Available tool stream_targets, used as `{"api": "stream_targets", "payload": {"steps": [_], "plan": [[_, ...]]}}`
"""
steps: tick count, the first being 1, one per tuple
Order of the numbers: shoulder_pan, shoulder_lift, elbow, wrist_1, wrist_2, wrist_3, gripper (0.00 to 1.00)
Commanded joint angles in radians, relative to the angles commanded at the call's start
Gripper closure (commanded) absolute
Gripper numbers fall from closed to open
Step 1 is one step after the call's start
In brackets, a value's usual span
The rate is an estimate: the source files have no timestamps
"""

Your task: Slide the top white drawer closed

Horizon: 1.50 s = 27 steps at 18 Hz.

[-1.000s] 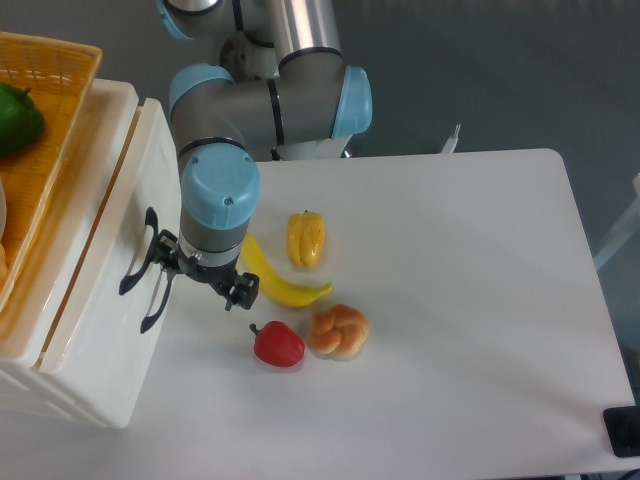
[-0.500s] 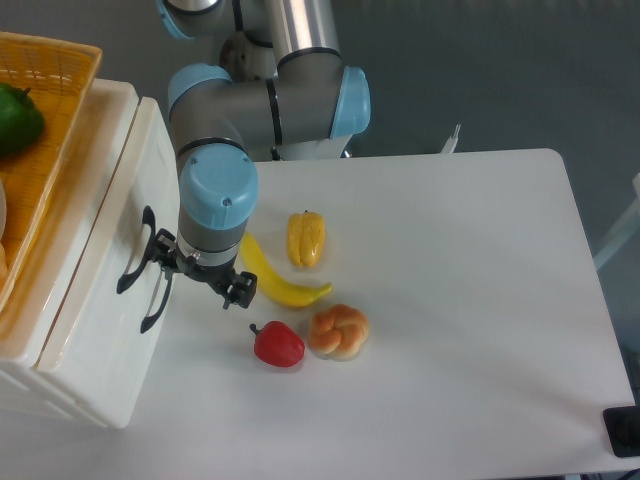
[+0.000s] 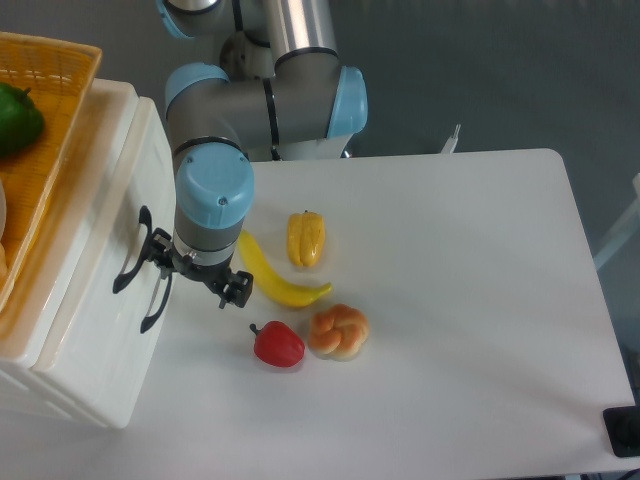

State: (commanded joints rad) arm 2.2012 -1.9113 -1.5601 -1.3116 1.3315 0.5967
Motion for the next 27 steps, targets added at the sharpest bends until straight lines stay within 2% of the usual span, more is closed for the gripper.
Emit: {"api": "stream_targets", "payload": {"steps": [9,13,18,22,27], "plan": [[0.074,0.002,0.044,0.005,0.031,0.011,0.0],[0.112,0.0,0.061,0.008,0.078,0.035,0.0],[0.185,0.003,0.077,0.011,0.113,0.165,0.0],[0.222,-0.006,0.112,0.009,0.21,0.306,0.0],[0.322,-0.003,0.118,0.008,0.25,0.51,0.0]]}}
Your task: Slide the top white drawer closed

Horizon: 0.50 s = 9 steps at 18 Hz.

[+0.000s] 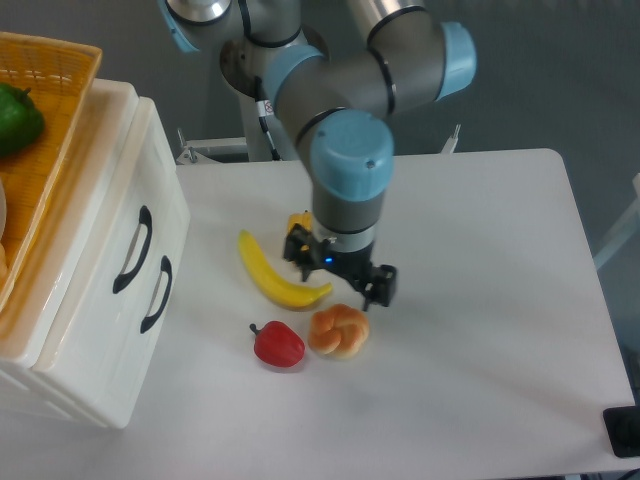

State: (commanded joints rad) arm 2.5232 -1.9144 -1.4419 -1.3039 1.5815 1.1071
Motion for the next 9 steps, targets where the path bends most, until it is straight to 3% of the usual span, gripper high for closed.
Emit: {"api": "stream_targets", "payload": {"steps": [9], "plan": [[0.135,0.026,-0.005,0.0,0.047,0.252,0.0]]}}
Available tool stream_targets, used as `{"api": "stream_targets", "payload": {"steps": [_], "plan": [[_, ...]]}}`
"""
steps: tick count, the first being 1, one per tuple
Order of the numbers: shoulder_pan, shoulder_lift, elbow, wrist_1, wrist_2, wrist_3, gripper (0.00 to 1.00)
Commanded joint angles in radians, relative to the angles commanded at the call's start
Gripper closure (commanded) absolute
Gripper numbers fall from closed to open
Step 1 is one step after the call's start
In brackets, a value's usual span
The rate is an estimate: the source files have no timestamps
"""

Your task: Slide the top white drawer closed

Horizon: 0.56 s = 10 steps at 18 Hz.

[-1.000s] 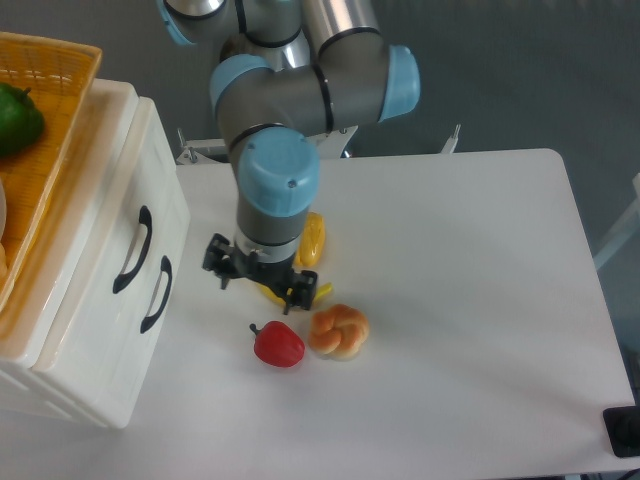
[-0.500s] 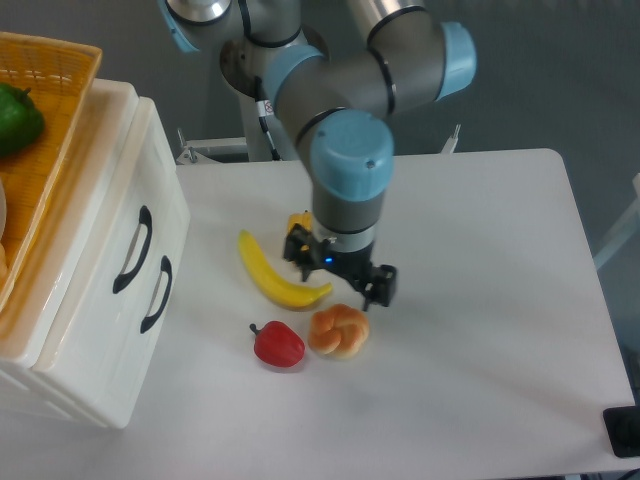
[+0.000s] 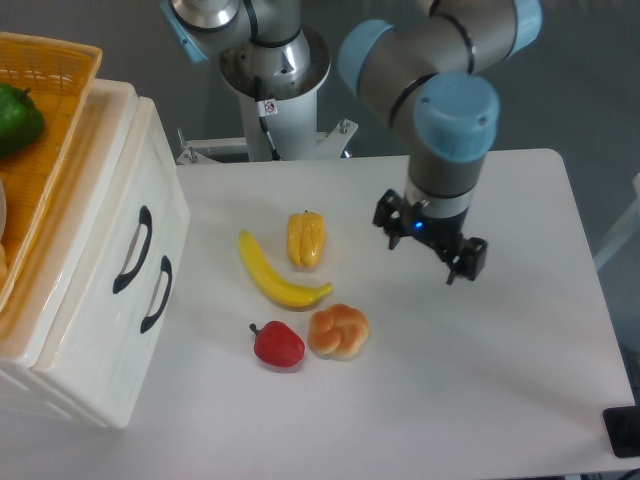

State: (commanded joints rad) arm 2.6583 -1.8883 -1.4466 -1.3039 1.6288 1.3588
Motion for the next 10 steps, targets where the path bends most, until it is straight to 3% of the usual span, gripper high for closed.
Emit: {"api": "stream_targets", "payload": {"steps": [5,10], "plan": [[0.08,-0.035,-0.003,0.011,0.011,0.126,0.0],[0.117,-0.037,-0.002,0.025,-0.001,0.132,0.0]]}}
